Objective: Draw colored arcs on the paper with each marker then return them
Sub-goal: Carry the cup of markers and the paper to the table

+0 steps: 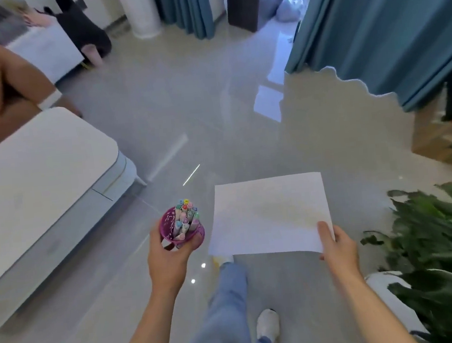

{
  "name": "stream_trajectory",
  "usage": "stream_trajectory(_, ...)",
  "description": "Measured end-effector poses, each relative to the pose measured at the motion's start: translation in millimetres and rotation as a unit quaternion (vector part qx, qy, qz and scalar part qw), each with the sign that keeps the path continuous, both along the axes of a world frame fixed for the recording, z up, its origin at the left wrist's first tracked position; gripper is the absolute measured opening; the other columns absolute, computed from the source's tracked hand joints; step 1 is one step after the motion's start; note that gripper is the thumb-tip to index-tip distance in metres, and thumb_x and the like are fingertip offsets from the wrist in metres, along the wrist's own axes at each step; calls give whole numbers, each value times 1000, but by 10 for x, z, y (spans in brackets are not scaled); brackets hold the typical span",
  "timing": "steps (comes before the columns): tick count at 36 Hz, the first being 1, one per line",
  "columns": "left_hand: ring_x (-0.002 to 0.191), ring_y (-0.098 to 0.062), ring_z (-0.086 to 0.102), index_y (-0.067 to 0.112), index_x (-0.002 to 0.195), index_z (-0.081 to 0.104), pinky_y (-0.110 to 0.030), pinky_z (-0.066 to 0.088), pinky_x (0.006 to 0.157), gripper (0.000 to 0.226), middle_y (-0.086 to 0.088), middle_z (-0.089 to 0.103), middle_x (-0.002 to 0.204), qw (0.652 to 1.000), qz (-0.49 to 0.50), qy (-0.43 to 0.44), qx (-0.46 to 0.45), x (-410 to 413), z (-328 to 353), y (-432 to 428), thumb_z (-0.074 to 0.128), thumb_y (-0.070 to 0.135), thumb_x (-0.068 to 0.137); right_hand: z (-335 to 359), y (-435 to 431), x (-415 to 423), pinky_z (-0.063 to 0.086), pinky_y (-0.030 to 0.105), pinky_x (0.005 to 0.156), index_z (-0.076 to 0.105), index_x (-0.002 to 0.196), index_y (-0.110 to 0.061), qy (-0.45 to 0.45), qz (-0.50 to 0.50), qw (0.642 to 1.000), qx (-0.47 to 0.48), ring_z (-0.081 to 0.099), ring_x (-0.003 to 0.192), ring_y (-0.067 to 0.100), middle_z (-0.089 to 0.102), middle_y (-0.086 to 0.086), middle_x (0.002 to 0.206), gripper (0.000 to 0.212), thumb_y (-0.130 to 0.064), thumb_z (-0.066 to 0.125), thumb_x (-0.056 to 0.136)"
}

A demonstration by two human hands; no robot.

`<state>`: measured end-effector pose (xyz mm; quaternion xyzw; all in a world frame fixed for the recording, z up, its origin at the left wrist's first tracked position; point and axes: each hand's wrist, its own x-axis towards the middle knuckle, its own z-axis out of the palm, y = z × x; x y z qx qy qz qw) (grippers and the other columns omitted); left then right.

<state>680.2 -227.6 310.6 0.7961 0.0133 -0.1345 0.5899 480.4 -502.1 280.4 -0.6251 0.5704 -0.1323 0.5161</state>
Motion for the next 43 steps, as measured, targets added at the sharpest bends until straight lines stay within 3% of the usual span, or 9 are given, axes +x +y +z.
stream_trajectory(6,90,6,67,50,119,54,-26,52,75,85,28,66,107,1000,23,10,-3,886,-112,-150,91,53,43,-59,-328,903,47,17,42,70,84,-22,-19,2,1000,-7,60,69,17,69,2,80,28,-37,59,105)
stream_trajectory(10,94,2,68,50,119,54,-30,53,80,84,21,68,111,1000,22,9,-6,1453,-155,-271,92,52,45,-25,-536,1582,48,26,48,71,87,-16,-18,4,1000,1,60,69,20,70,8,81,29,-34,59,106)
stream_trajectory(16,97,2,67,48,124,54,-29,53,82,79,22,68,112,1000,24,-12,-5,2253,-113,-419,95,30,58,63,-752,2510,47,21,44,65,92,3,-10,21,1000,-10,48,67,25,50,9,75,38,-32,57,105)
stream_trajectory(19,99,0,68,49,125,54,-30,54,83,83,21,68,114,999,36,-10,-9,2624,-68,-488,95,38,54,92,-830,2910,44,26,47,56,89,9,-15,35,999,-17,42,58,20,43,6,68,45,-33,58,102)
stream_trajectory(24,100,2,67,51,126,53,-30,54,83,84,24,66,116,998,64,-14,-13,3155,-76,-622,92,44,52,100,-1020,3574,40,21,41,55,64,-15,-22,47,999,-2,35,51,15,37,-10,52,39,-43,58,92)
stream_trajectory(28,99,3,67,50,128,52,-29,54,82,85,25,67,115,995,94,-7,-11,3523,-118,-766,92,42,53,38,-1231,4091,44,20,42,62,62,-24,-20,60,998,14,36,46,9,40,-12,51,37,-52,59,86)
stream_trajectory(34,98,7,66,50,126,52,-23,51,78,85,27,66,114,989,146,-4,-10,4160,-143,-1108,91,45,51,-164,-1684,5017,51,39,62,65,82,-9,-12,111,994,20,52,47,6,52,-1,63,42,-49,59,95)
stream_trajectory(38,95,8,65,47,128,52,-23,50,75,88,27,66,113,983,183,-10,-6,4639,-104,-1375,91,48,49,-117,-2002,5724,54,40,62,65,86,-6,-7,159,987,19,56,63,22,58,7,72,42,-45,57,99)
stream_trajectory(43,96,0,70,46,124,56,-29,54,80,84,21,70,111,976,216,-12,-19,5210,-72,-1659,94,40,49,1,-2395,6591,51,36,59,67,86,-5,-23,193,980,39,51,66,22,57,4,72,36,-36,59,103)
